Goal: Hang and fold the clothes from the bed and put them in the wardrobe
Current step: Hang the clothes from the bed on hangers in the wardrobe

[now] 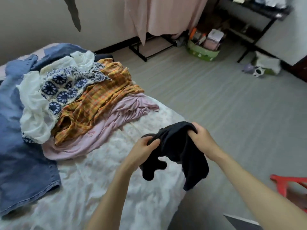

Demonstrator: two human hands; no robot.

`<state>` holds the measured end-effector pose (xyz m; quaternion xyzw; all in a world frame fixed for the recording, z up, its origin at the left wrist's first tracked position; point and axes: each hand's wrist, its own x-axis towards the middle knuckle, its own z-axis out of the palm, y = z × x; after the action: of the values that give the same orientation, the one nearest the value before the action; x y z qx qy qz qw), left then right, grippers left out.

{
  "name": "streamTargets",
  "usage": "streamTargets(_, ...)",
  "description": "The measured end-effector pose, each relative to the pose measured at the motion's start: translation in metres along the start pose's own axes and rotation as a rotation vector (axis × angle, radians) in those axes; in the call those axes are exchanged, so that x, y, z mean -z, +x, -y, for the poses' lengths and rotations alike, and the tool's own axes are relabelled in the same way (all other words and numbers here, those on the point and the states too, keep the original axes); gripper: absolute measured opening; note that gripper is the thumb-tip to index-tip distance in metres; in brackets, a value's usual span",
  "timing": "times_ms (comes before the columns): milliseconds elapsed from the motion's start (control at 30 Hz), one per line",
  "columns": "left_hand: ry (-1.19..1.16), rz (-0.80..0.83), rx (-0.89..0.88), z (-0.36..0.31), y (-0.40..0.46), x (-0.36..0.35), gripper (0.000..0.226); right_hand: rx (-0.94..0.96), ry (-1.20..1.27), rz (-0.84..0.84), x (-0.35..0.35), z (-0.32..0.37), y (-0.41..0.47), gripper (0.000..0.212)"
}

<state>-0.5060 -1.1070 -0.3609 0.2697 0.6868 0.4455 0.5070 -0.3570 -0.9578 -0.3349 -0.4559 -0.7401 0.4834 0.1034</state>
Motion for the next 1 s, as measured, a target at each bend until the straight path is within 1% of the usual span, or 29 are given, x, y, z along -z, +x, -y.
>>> streamTargets(67,-0.162,0.062,0.106,-0.022,-0.001,-0.043,0.043,-0.04,0.012,-0.119,0.033,-0.026,-0.03,0.012)
streamTargets(133,-0.386,0.101,0.25,-0.044,0.0,-0.085,0.034,-0.044,0.019,-0.206,0.06,-0.046,-0.064,0.031)
streamTargets(200,-0.57,0.133,0.357,-0.062,-0.003,-0.122,0.031,-0.032,0.089,-0.162,0.077,-0.061,-0.101,0.046)
streamTargets(300,-0.8,0.224,0.496,-0.086,-0.016,-0.184,0.027,0.01,0.25,-0.014,0.099,-0.085,-0.165,0.062)
streamTargets(367,-0.912,0.283,0.584,-0.098,-0.03,-0.225,0.03,0.046,0.27,-0.059,0.113,-0.099,-0.197,0.08)
streamTargets(400,-0.936,0.293,0.606,-0.103,-0.035,-0.243,0.031,0.083,0.259,-0.096,0.119,-0.102,-0.207,0.083)
streamTargets(433,-0.93,0.317,0.618,-0.106,-0.045,-0.268,0.029,0.103,0.243,-0.169,0.128,-0.11,-0.222,0.077)
streamTargets(467,-0.931,0.335,0.627,-0.108,-0.053,-0.284,0.026,0.103,0.24,-0.255,0.132,-0.115,-0.231,0.062)
streamTargets(500,-0.906,0.366,0.631,-0.112,-0.064,-0.304,0.024,0.061,0.235,-0.405,0.14,-0.126,-0.244,0.047)
streamTargets(567,-0.803,0.442,0.566,-0.115,-0.08,-0.329,0.023,-0.111,0.304,-0.639,0.153,-0.139,-0.262,0.022)
streamTargets(600,-0.719,0.496,0.516,-0.119,-0.088,-0.338,0.021,-0.185,0.363,-0.701,0.162,-0.146,-0.27,0.016)
streamTargets(633,-0.657,0.543,0.468,-0.119,-0.098,-0.348,0.019,-0.239,0.443,-0.733,0.173,-0.151,-0.281,0.013)
streamTargets(667,-0.617,0.58,0.442,-0.12,-0.107,-0.355,0.021,-0.275,0.539,-0.746,0.184,-0.152,-0.292,0.014)
streamTargets(700,-0.529,0.602,0.398,-0.116,-0.115,-0.364,0.025,-0.3,0.645,-0.77,0.196,-0.155,-0.304,0.018)
streamTargets(733,-0.37,0.617,0.301,-0.11,-0.122,-0.372,0.031,-0.315,0.756,-0.796,0.207,-0.156,-0.316,0.021)
streamTargets(800,0.007,0.648,0.003,-0.096,-0.137,-0.383,0.04,-0.331,0.933,-0.85,0.225,-0.163,-0.339,0.024)
streamTargets(833,0.127,0.69,-0.137,-0.088,-0.144,-0.387,0.045,-0.345,0.987,-0.881,0.233,-0.168,-0.35,0.023)
streamTargets(867,0.2,0.769,-0.227,-0.081,-0.15,-0.39,0.053,-0.375,1.016,-0.898,0.24,-0.171,-0.36,0.021)
streamTargets(967,0.299,1.081,-0.39,-0.067,-0.167,-0.413,0.083,-0.473,1.02,-0.92,0.256,-0.185,-0.395,0.019)
streamTargets(1000,0.374,1.118,-0.494,-0.065,-0.171,-0.422,0.085,-0.48,1.032,-0.915,0.258,-0.186,-0.405,0.018)
